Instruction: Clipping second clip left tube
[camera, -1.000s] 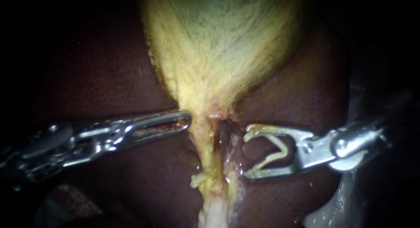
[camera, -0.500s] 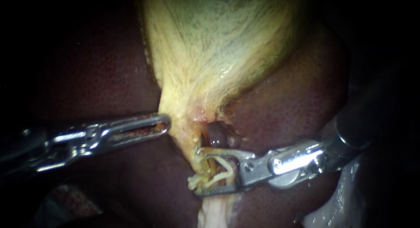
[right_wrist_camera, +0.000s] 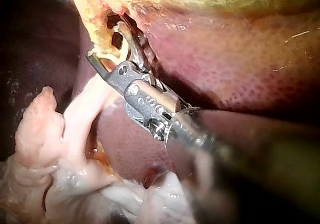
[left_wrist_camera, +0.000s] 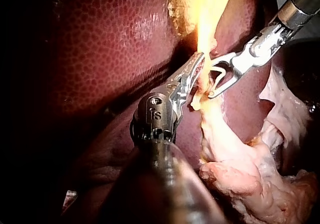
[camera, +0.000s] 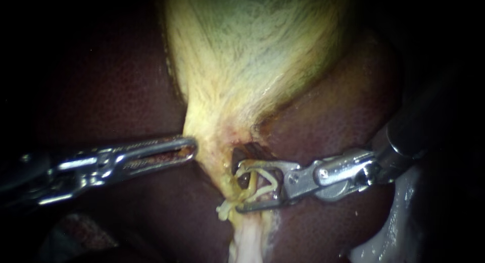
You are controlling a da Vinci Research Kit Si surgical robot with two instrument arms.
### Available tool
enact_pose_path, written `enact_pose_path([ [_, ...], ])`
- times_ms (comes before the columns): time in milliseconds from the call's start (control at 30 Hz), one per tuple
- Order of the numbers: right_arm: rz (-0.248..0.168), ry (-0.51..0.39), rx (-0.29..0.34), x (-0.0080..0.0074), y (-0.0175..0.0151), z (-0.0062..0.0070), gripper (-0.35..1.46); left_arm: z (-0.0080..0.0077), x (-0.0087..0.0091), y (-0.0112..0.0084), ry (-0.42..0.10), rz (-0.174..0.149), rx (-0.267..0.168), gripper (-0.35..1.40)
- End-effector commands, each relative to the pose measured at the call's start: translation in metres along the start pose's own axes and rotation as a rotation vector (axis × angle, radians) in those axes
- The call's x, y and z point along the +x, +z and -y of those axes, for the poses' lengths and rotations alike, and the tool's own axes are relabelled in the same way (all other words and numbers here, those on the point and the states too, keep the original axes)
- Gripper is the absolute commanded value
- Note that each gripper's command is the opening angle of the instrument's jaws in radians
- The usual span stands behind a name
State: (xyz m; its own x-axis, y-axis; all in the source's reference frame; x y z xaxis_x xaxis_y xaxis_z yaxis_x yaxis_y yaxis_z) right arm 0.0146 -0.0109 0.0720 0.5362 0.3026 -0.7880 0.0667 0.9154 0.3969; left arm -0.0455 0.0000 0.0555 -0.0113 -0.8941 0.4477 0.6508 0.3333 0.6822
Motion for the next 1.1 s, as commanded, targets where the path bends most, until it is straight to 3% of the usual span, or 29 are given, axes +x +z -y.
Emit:
enact_pose_path([
  [33, 0.000, -0.002, -0.004, 0.0001, 0.0004, 0.0002, 0.57, 0.0000, 0.0000, 0.0001, 0.000, 0.001, 0.001, -0.35],
  [267, -0.004, -0.015, 0.063, 0.0001, 0.0035, 0.0020, 0.56, 0.0002, -0.0001, 0.0005, -0.001, 0.002, -0.001, -0.35],
  [433, -0.009, -0.025, 0.123, 0.0002, 0.0040, 0.0021, 0.48, 0.0003, -0.0001, 0.0007, 0.004, 0.004, -0.005, -0.35],
  [500, -0.008, -0.033, 0.109, 0.0002, 0.0040, 0.0020, 0.43, 0.0003, -0.0001, 0.0008, 0.004, 0.004, -0.005, -0.35],
  [567, -0.008, -0.033, 0.105, 0.0002, 0.0037, 0.0020, 0.25, 0.0003, -0.0001, 0.0008, 0.004, 0.004, -0.005, -0.35],
  [633, 0.001, -0.026, 0.104, 0.0001, 0.0033, 0.0019, -0.13, 0.0003, -0.0001, 0.0008, 0.004, 0.004, -0.005, -0.35],
  [700, 0.019, -0.001, 0.107, 0.0002, 0.0027, 0.0018, -0.35, 0.0003, -0.0001, 0.0008, 0.004, 0.004, -0.005, -0.35],
  [1100, 0.045, 0.039, 0.103, -0.0001, 0.0025, 0.0017, -0.35, 0.0002, -0.0001, 0.0010, 0.004, 0.004, -0.005, -0.35],
])
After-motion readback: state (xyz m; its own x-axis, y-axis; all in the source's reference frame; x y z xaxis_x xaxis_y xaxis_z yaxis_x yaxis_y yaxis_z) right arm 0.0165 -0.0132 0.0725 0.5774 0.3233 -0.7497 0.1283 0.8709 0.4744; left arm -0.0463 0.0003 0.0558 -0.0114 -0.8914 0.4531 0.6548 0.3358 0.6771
